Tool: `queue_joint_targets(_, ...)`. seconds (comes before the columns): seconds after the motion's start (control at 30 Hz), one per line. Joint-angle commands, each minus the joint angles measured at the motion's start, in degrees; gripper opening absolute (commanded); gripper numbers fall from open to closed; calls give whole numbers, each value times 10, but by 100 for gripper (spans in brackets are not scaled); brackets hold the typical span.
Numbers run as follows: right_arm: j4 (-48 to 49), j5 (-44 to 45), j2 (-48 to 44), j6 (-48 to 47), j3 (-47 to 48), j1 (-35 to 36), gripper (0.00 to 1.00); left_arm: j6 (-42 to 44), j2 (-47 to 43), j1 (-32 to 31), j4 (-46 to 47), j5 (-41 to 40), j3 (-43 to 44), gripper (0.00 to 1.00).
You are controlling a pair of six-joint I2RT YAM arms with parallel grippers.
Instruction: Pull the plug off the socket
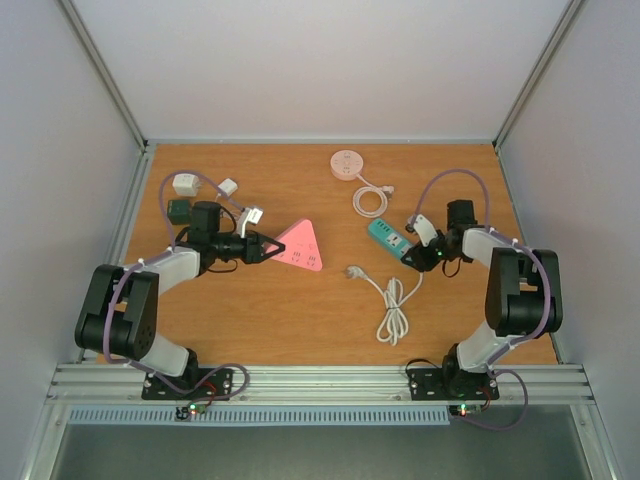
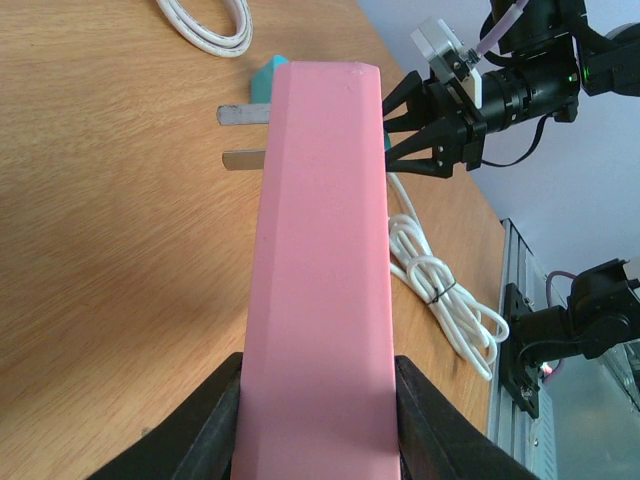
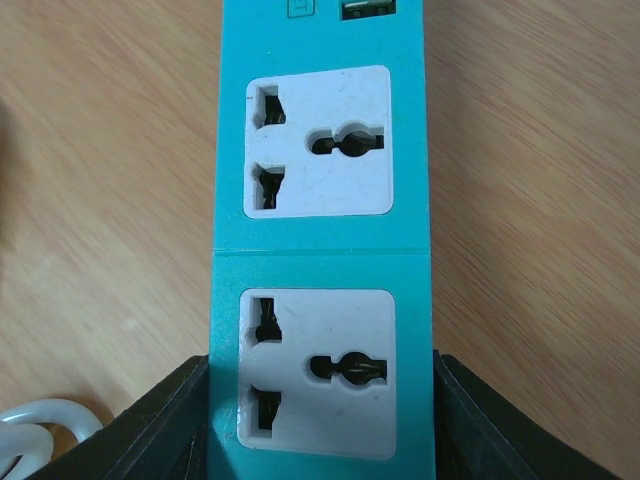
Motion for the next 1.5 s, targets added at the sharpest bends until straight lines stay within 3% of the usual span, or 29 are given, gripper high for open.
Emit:
queue_joint_targets(0.0,-35,58,6,-54,-3,-57,23,11,-8,3,15,13,17,1)
queue_joint_targets(0.23,-31,64,59,-35,76,-125,23,11,-10,3,16,12,18,1)
queue_joint_targets(0.6,7,99,186,98,250,-130,24,11,-6,6,17,10,19,1)
queue_joint_targets(0.77,-21,74,238,141,344,-129,24,8,-3,8,21,11,19,1)
queue_joint_targets(1.1,-29,86,319,176,445,-80,25,5,3,14,25,11,20,1)
queue_joint_targets(1.47,-97,116,438,209,643,-37,30,10,0,25,18,9,20,1)
